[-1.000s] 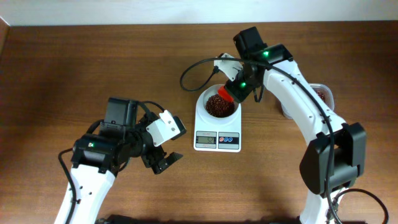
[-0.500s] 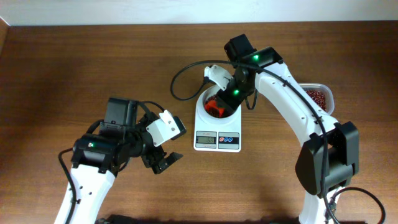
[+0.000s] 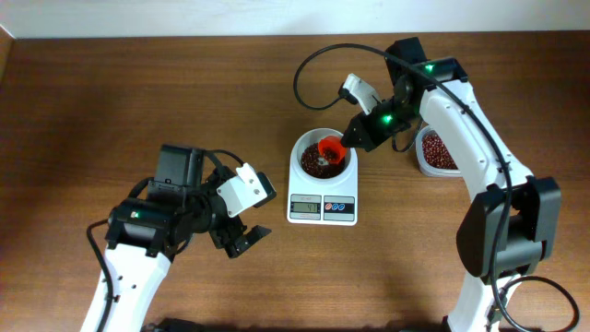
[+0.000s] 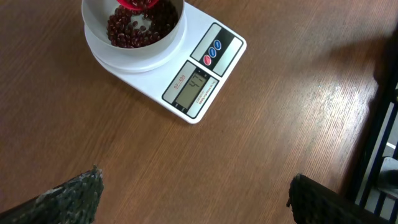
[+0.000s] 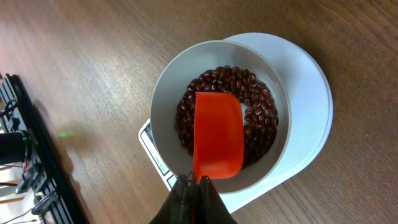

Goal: Scoop and weigh 50g on scale
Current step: 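Tip the scoop into the bowl, shaking out small amounts of beans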

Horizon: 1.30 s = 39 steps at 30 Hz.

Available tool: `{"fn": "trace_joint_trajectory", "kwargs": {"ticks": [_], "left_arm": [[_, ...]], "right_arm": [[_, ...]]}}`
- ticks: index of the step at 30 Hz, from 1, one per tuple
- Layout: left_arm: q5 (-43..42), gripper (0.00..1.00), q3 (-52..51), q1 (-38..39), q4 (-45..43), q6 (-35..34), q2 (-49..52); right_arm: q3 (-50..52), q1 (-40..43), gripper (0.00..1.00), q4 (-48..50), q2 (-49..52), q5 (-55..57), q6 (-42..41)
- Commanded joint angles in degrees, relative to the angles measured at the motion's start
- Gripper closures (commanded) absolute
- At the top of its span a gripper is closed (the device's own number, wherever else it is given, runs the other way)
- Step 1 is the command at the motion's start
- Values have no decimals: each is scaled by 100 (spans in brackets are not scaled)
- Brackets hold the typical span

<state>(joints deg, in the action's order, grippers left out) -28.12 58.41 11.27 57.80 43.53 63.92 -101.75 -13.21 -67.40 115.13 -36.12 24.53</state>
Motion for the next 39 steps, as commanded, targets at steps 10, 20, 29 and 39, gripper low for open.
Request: {"fn": "trace_joint_trajectory", "kwargs": {"ticks": [10,20,29,39], "left_arm": [[-101,1,94,-24,-4,76,-13],[-101,1,94,-24,-4,76,-13],[-101,1,94,-24,-4,76,-13],[-101,1,94,-24,-4,76,-13]], "right_arm": [[-144,-214,96,-79,-461,553,9],[-177,-247,96,74,-474,221,160],[-181,-251,96,258,-476,780,-293],[-181,-247,96,374,-474,223,-138]]}}
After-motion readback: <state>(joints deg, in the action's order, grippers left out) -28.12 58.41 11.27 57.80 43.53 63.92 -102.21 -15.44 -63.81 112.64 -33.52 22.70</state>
